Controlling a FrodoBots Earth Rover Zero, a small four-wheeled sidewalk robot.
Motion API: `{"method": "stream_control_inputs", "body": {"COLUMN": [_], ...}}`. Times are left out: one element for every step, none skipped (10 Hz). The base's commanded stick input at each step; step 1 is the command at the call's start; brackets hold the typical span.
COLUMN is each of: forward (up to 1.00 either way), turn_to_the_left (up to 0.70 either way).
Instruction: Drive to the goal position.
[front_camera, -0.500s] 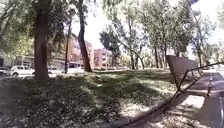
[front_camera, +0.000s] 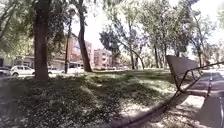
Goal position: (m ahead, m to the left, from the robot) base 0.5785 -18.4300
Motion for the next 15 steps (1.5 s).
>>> {"method": "stream_control_inputs", "body": {"forward": [-0.70,-0.70,-0.70,-0.70,-0.70,-0.70,-0.70,-0.70,-0.70,-0.70,-0.70,-0.70,-0.70,-0.70,-0.70], "turn_to_the_left": [0.00,0.00,0.00,0.00,0.00,0.00,0.00,0.00,0.00,0.00,0.00,0.00,0.00,0.00,0.00]}}
